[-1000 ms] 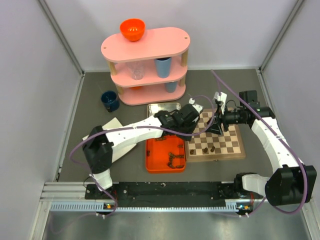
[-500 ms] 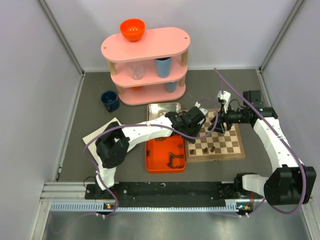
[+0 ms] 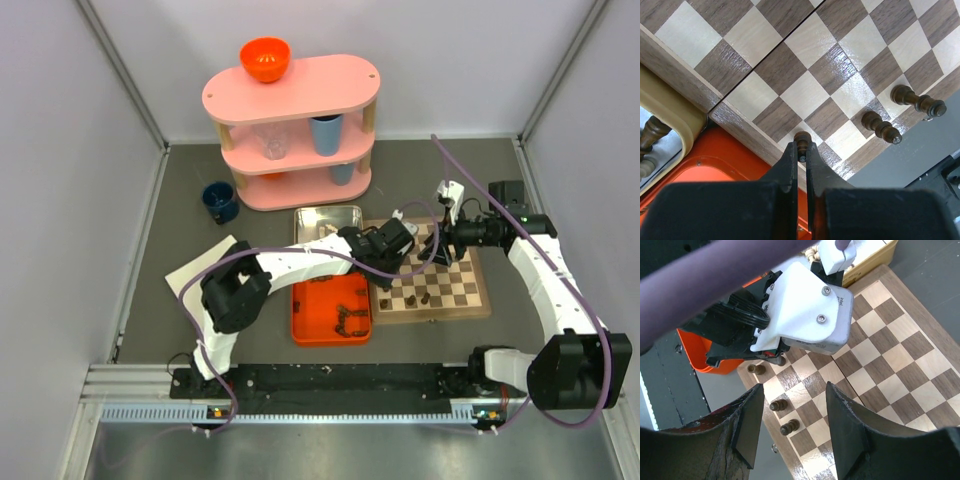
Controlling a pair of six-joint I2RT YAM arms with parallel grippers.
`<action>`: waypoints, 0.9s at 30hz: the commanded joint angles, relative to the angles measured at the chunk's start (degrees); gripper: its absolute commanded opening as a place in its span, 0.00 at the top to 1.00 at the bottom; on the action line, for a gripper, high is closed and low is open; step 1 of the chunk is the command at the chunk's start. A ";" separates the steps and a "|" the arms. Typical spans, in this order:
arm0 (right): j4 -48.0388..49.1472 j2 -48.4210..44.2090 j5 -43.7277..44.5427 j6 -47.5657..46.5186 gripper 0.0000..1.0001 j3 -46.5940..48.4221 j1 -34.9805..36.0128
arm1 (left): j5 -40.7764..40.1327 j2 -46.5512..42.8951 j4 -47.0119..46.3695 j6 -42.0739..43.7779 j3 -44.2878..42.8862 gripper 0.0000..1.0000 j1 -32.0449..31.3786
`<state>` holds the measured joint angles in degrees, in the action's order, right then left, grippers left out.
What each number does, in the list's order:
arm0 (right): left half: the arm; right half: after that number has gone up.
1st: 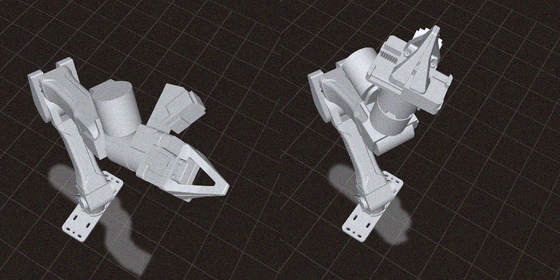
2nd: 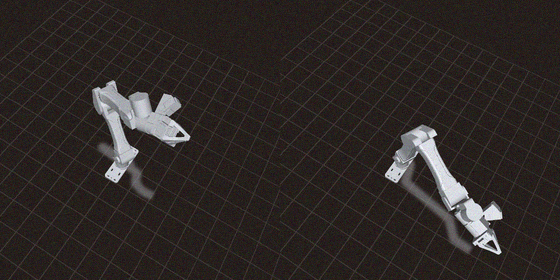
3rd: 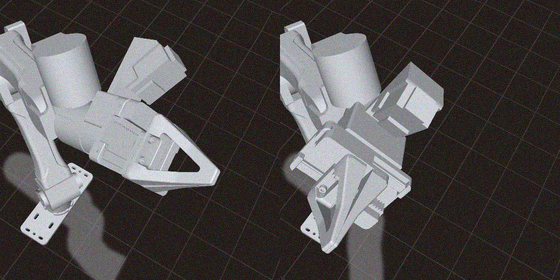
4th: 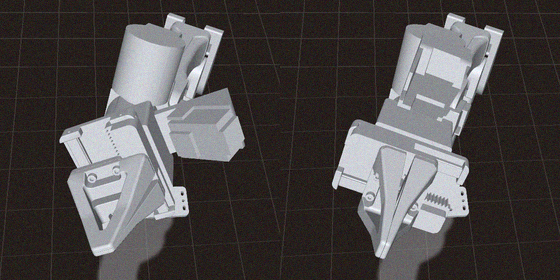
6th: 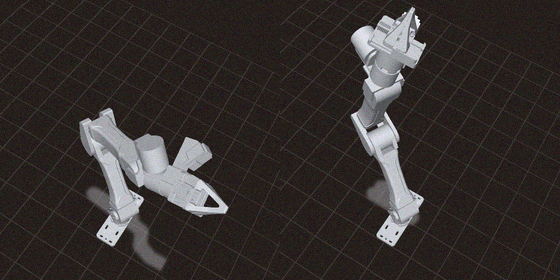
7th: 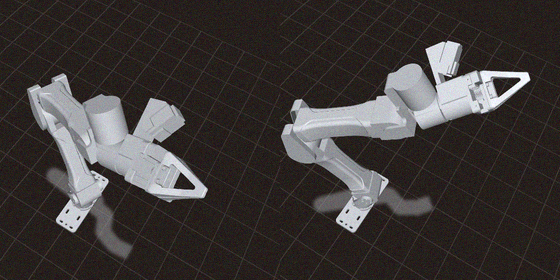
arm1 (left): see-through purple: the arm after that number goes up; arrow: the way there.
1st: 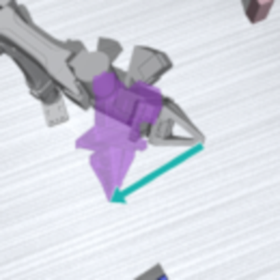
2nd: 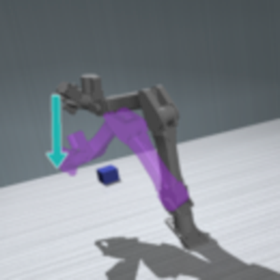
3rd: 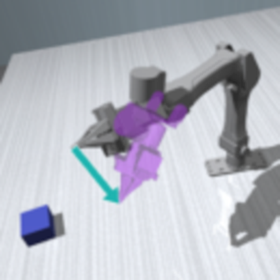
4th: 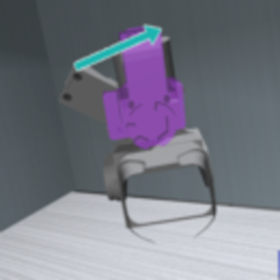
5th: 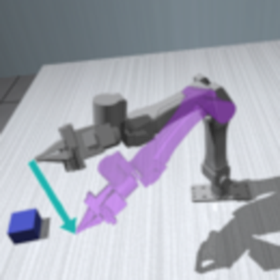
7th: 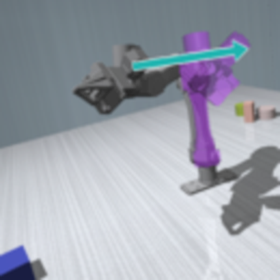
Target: Set up the chess pieces on the board
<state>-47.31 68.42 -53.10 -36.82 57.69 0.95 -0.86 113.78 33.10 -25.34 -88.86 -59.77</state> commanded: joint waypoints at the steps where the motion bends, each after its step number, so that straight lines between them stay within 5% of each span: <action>1: 2.04 0.04 -1.92 0.25 0.48 0.40 -0.34 | -0.19 1.36 0.38 0.21 -1.76 1.00 -0.26; 27: 2.05 0.48 -1.65 0.43 0.47 0.32 -0.34 | -1.07 2.50 4.60 0.91 -3.34 0.98 -1.58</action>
<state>-46.63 69.08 -52.75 -36.80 57.69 0.93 -2.35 114.96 36.62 -25.34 -90.50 -60.58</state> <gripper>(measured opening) 0.524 0.035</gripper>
